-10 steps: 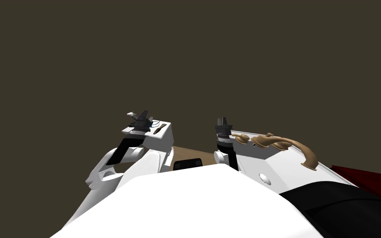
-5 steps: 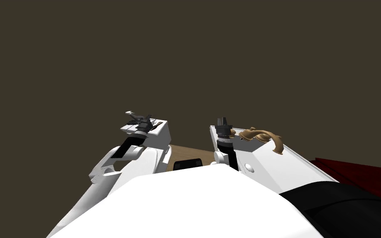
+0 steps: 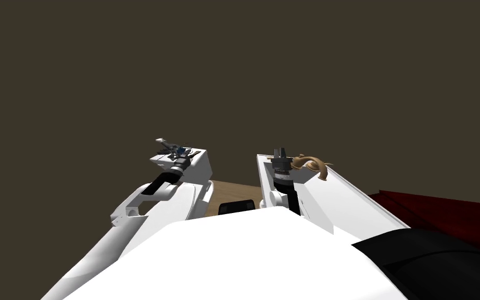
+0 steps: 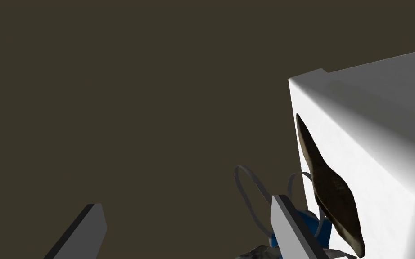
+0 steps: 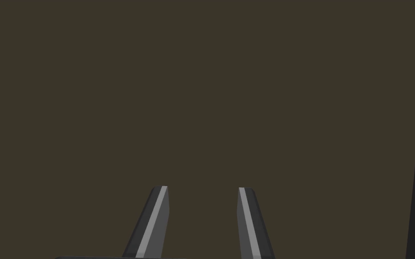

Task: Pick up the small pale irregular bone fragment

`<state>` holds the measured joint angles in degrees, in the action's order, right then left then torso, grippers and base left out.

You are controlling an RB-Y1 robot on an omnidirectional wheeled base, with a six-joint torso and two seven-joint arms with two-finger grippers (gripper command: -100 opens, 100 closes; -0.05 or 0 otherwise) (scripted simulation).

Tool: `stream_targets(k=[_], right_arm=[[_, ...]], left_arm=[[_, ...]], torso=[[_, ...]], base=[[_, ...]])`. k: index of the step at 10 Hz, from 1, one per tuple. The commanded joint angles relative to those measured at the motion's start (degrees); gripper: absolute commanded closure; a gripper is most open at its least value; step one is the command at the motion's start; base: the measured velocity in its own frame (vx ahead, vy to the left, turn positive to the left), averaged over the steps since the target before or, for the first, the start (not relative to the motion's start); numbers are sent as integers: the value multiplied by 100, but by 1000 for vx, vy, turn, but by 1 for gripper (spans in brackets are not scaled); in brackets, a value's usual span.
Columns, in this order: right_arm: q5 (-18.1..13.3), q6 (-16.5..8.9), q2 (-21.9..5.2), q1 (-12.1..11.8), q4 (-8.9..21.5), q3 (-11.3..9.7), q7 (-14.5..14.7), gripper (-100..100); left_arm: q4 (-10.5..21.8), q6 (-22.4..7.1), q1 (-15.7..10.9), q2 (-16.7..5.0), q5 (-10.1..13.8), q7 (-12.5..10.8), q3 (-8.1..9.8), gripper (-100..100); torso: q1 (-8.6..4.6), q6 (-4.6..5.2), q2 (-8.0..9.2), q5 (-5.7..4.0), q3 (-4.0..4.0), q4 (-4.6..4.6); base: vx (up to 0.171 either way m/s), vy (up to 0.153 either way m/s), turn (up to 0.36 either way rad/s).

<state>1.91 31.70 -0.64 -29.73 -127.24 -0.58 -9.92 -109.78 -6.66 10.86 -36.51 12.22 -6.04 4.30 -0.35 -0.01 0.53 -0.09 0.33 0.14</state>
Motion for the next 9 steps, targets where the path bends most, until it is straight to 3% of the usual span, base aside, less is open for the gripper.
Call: stream_targets(k=[1,2,3,4,5,6,7,9], right_arm=[[0,0,0,0,0,0,0,0],[0,0,1,0,0,-1,0,0],[0,0,0,0,0,0,0,0],[0,0,0,0,0,-1,0,0],[0,0,-2,-2,0,2,0,0],[0,0,-2,-2,0,1,0,0],[0,0,-2,-2,0,2,0,0],[0,0,-2,-2,0,2,0,0]], left_arm=[[286,-286,-84,-246,183,-53,-28,-100],[378,-333,-84,-246,183,-53,-28,-100],[596,-530,-162,-480,359,-103,-53,-100],[741,-589,-162,-480,359,-103,-53,-100],[920,-810,-245,-673,543,-151,-77,-100],[1123,-849,-245,-718,543,-151,-77,-100],[1256,-1092,-333,-959,735,-198,-97,-100],[1515,-1113,-333,-959,735,-198,-97,-100]], torso=[[0,0,0,0,0,0],[-18,2,-8,-2,-6,-3],[-13,0,-15,-4,-9,-3],[-19,2,-17,-3,-11,-5],[-52,-1,3,15,-5,-15],[-132,1,47,17,16,-17],[-202,-2,95,14,41,-16],[-394,-1,198,15,95,-14]], base=[[-106,-155,-56],[-90,-136,-21],[-90,-148,-63],[-63,-74,-15],[-78,-96,-71],[-84,-86,-35],[-108,-124,-64],[-41,-79,1]])
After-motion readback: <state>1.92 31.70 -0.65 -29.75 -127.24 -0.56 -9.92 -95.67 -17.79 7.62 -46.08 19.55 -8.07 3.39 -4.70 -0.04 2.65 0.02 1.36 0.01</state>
